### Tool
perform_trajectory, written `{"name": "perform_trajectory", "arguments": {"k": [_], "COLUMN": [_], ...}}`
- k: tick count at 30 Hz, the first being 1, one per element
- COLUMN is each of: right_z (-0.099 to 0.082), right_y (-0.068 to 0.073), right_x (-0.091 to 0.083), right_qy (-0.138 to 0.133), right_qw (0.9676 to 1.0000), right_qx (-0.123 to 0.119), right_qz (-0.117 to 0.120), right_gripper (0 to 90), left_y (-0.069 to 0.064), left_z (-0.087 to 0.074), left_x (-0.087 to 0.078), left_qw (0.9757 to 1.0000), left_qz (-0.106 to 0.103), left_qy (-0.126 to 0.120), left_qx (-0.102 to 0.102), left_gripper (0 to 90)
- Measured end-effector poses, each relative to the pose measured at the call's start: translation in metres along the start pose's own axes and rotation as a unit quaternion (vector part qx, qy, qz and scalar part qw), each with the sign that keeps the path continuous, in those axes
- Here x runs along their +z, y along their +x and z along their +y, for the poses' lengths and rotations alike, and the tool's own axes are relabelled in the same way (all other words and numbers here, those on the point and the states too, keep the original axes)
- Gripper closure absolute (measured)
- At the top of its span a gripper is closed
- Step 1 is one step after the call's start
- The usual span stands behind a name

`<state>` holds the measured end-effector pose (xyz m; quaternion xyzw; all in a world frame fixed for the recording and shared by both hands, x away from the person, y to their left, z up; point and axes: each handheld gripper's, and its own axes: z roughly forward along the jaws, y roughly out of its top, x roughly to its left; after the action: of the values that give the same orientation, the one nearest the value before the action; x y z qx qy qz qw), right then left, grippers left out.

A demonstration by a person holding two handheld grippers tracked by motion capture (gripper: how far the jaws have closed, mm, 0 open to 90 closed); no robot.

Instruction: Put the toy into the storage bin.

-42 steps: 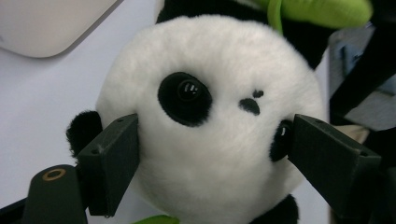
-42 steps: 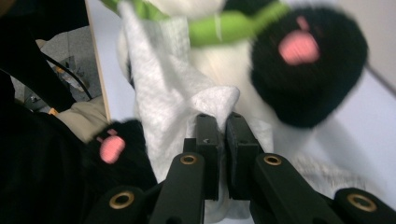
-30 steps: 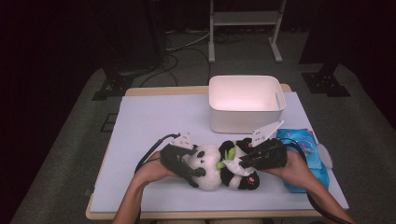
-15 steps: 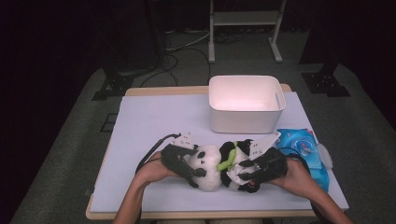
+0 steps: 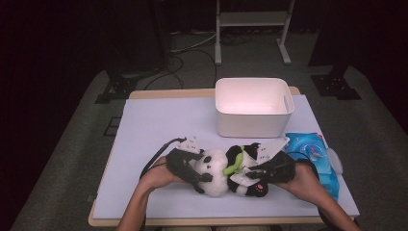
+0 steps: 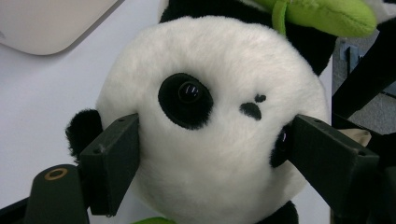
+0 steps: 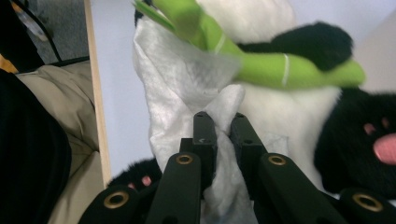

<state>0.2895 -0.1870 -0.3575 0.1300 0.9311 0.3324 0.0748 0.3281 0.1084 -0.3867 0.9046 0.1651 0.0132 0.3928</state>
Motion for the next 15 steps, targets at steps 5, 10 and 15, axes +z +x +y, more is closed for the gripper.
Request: {"name": "perform_trajectory", "arguments": {"k": [5, 10, 15], "right_z": [-0.022, -0.041, -0.061], "right_y": [-0.012, -0.018, -0.026], "right_x": [-0.007, -0.010, -0.009], "right_qy": [-0.023, -0.033, -0.016], "right_qw": [0.9986, 0.9962, 0.9937], "right_qx": [0.045, 0.080, 0.111], "right_qz": [0.011, 0.009, -0.004], "right_gripper": [82.6, 82.6, 82.7], "left_y": [0.001, 0.001, 0.001], "left_z": [0.000, 0.002, 0.003], "left_x": [-0.001, -0.001, 0.001], "left_qw": [1.0000, 1.0000, 1.0000], "left_qz": [-0.002, -0.004, -0.006], "left_qy": [0.001, 0.005, 0.007], "left_qx": [0.000, 0.000, 0.000], "left_gripper": [17.9, 18.0, 18.2]}}
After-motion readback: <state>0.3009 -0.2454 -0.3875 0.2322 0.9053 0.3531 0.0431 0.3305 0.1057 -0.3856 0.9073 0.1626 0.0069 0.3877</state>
